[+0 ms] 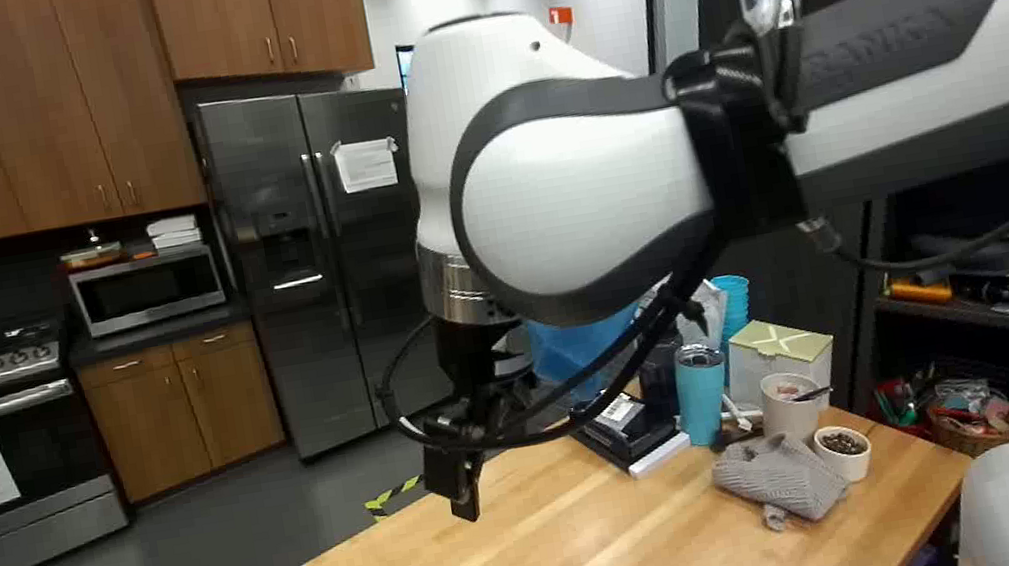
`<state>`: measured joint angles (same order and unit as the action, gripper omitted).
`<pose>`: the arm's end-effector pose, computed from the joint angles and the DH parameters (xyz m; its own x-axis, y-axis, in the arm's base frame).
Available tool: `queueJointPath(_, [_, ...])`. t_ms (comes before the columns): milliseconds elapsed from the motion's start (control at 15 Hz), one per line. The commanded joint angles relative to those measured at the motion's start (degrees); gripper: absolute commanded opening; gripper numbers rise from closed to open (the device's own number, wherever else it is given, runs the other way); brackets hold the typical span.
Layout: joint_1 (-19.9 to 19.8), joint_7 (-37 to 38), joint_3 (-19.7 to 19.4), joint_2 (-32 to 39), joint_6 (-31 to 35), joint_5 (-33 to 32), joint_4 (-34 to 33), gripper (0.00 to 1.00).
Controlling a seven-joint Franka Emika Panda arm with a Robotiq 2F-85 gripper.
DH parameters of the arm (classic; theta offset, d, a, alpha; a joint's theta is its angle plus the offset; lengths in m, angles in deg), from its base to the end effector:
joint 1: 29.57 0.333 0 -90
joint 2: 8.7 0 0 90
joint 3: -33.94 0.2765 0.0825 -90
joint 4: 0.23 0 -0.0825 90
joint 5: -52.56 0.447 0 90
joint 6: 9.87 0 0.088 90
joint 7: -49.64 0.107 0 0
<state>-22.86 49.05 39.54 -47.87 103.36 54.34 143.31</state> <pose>0.4362 0.0962 0.4749 0.9686 0.1968 0.1517 0.1940 -0.9804 0.0332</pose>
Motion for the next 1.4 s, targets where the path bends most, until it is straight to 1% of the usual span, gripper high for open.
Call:
queueJointPath(0, [0.05, 0.05, -0.03, 0.02, -0.18, -0.04, -0.21, 1.0])
queueJointPath(733, [0.05, 0.05, -0.03, -0.03, -0.18, -0.04, -0.33, 1.0])
queueJointPath(867, [-0.12, -0.29, 0.15, 0.75, 0.38, -0.85, -0.71, 1.0])
queueJointPath(1067, [-0.13, -1.29, 0.33, 3.32, 2.62, -2.18, -1.88, 1.0])
queueJointPath(1333, [0.8, -5.77, -0.18, 7.78, 8.68, -3.4, -2.72, 1.0])
